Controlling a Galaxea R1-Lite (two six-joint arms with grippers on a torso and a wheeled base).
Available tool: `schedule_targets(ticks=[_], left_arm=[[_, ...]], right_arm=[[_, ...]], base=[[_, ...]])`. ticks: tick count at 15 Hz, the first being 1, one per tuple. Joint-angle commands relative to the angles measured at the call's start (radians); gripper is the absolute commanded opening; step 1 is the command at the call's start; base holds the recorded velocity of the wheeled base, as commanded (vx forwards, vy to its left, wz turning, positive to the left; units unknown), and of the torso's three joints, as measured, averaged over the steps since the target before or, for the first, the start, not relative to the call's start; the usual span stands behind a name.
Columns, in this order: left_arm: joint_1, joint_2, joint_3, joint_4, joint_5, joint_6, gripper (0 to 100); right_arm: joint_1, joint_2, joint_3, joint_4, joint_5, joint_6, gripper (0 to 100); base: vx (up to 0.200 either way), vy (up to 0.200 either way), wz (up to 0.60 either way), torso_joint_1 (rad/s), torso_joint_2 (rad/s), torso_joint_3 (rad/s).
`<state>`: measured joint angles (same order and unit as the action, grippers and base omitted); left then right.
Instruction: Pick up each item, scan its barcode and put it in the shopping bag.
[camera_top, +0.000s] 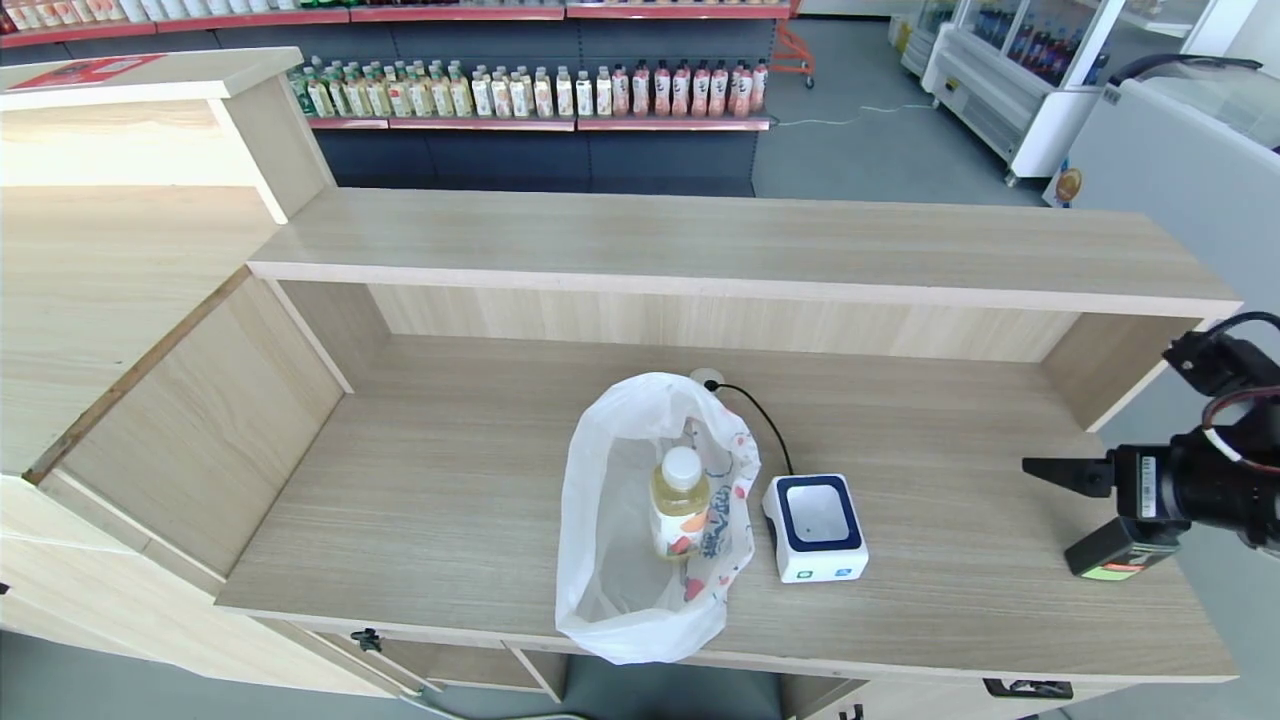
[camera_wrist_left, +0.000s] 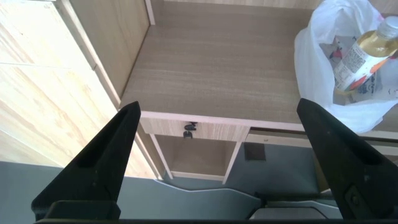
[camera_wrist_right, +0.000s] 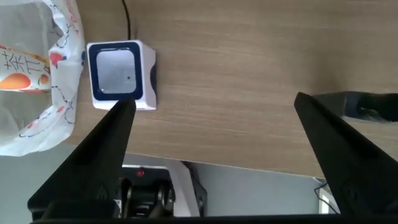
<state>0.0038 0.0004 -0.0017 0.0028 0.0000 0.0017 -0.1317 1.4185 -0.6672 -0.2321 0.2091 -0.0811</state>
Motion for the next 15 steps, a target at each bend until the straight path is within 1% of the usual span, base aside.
schedule_targets(ticks=[1, 2, 3, 6, 8, 10, 12, 13, 15], left_arm=[[0.001, 0.000, 0.000, 0.000, 0.000, 0.000, 100], [0.001, 0.000, 0.000, 0.000, -0.002, -0.003, 100], [0.001, 0.000, 0.000, 0.000, 0.000, -0.002, 100], [0.001, 0.000, 0.000, 0.000, 0.000, 0.000, 100], [0.001, 0.000, 0.000, 0.000, 0.000, 0.003, 100], [0.001, 0.000, 0.000, 0.000, 0.000, 0.003, 100], [0.001, 0.000, 0.000, 0.000, 0.000, 0.003, 100], [0.001, 0.000, 0.000, 0.000, 0.000, 0.003, 100], [0.001, 0.000, 0.000, 0.000, 0.000, 0.003, 100]], right_arm=[[-0.095, -0.234, 0.084, 0.063, -0.011, -0.013, 100], [-0.097, -0.308, 0.155, 0.068, -0.011, -0.013, 100], [-0.097, -0.348, 0.198, 0.068, -0.013, -0.013, 100], [-0.097, -0.408, 0.264, 0.070, -0.013, -0.013, 100], [-0.103, -0.409, 0.267, 0.070, -0.013, -0.013, 100], [-0.128, -0.398, 0.267, 0.070, -0.013, -0.014, 100], [-0.161, -0.359, 0.267, 0.070, -0.014, -0.057, 100], [-0.221, -0.305, 0.267, 0.070, -0.014, -0.144, 100], [-0.301, -0.228, 0.265, 0.066, -0.014, -0.278, 100]], base=[[0.000, 0.000, 0.00, 0.000, 0.00, 0.000], [0.000, 0.000, 0.00, 0.000, 0.00, 0.000], [0.000, 0.000, 0.00, 0.000, 0.00, 0.000], [0.000, 0.000, 0.00, 0.000, 0.00, 0.000], [0.000, -0.200, 0.00, 0.000, 0.00, 0.009], [0.000, -0.200, 0.00, 0.000, 0.00, 0.002], [0.000, -0.200, 0.00, 0.002, 0.00, 0.007], [0.000, -0.200, 0.00, 0.012, 0.01, 0.002], [0.000, -0.200, 0.00, 0.007, 0.00, 0.002]])
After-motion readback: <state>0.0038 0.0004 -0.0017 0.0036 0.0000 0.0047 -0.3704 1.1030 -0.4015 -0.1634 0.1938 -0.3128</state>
